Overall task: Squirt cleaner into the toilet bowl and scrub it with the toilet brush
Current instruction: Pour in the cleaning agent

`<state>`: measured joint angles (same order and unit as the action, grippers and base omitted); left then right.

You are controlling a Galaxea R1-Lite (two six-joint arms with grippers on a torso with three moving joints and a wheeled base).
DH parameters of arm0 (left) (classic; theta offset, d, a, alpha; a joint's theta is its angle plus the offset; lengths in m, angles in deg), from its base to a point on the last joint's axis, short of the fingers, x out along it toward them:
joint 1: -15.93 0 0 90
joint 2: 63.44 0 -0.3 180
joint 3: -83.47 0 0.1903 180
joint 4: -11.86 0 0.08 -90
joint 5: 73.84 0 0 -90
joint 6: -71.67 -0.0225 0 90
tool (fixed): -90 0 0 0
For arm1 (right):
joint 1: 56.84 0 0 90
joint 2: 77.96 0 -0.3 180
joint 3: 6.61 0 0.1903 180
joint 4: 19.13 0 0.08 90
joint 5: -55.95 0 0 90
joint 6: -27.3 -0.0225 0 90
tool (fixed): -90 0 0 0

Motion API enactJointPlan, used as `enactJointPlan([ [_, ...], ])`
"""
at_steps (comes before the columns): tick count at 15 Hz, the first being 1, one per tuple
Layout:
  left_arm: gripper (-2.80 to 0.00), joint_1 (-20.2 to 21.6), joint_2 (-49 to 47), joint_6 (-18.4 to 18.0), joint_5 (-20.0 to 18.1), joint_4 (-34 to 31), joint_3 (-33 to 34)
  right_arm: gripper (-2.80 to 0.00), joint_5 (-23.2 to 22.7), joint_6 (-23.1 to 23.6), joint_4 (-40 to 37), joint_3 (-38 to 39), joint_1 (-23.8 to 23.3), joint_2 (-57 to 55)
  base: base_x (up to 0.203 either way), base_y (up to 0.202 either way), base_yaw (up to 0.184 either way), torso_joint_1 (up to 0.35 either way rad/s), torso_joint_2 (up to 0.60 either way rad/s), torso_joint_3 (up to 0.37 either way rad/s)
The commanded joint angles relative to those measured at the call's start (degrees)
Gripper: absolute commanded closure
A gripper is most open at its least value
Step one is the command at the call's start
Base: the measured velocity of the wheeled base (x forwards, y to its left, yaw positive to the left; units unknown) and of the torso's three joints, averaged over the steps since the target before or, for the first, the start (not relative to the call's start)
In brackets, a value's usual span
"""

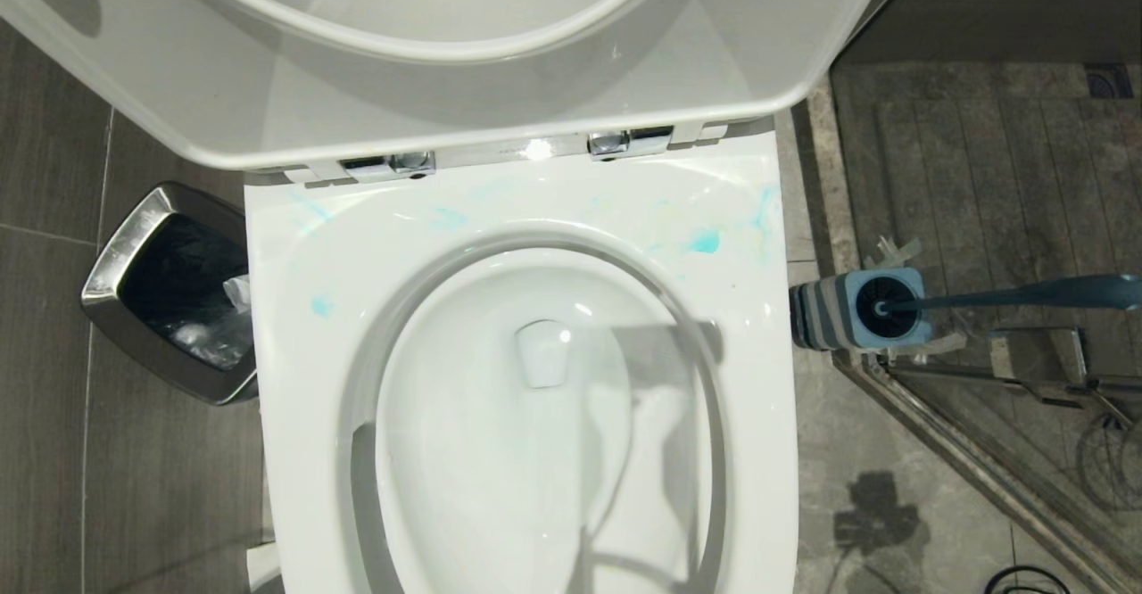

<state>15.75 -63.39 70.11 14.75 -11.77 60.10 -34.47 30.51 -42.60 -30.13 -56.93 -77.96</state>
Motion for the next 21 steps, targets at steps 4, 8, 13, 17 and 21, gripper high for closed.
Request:
enactJointPlan([
  [4, 0.00, 0.01, -0.05, -0.02, 0.00, 0.00, 0.00, 0.00, -0.64, 2.94, -2.21, -0.74, 0.01, -0.09, 0.000, 0.000, 0.000, 0.000, 0.00, 0.000],
  [8, 0.00, 0.01, -0.05, -0.02, 0.07, 0.00, 0.00, 0.00, -2.18, 2.90, -7.78, -6.81, 0.01, -12.19, 0.000, 0.000, 0.000, 0.000, 0.00, 0.000],
  [13, 0.00, 0.01, -0.05, -0.02, 0.00, 0.00, 0.00, 0.00, -3.43, 3.54, 3.91, -16.65, 1.33, -52.01, 0.000, 0.000, 0.000, 0.000, 0.00, 0.000],
  [17, 0.00, 0.01, -0.05, -0.02, 0.02, 0.00, 0.02, 0.00, 9.42, -1.22, 34.25, -19.92, 14.75, -82.49, 0.000, 0.000, 0.000, 0.000, 0.00, 0.000],
  [21, 0.00, 0.01, -0.05, -0.02, 0.00, 0.00, 0.00, 0.00, 20.32, -4.03, 57.98, -22.23, 24.79, -99.64, 0.000, 0.000, 0.000, 0.000, 0.00, 0.000],
])
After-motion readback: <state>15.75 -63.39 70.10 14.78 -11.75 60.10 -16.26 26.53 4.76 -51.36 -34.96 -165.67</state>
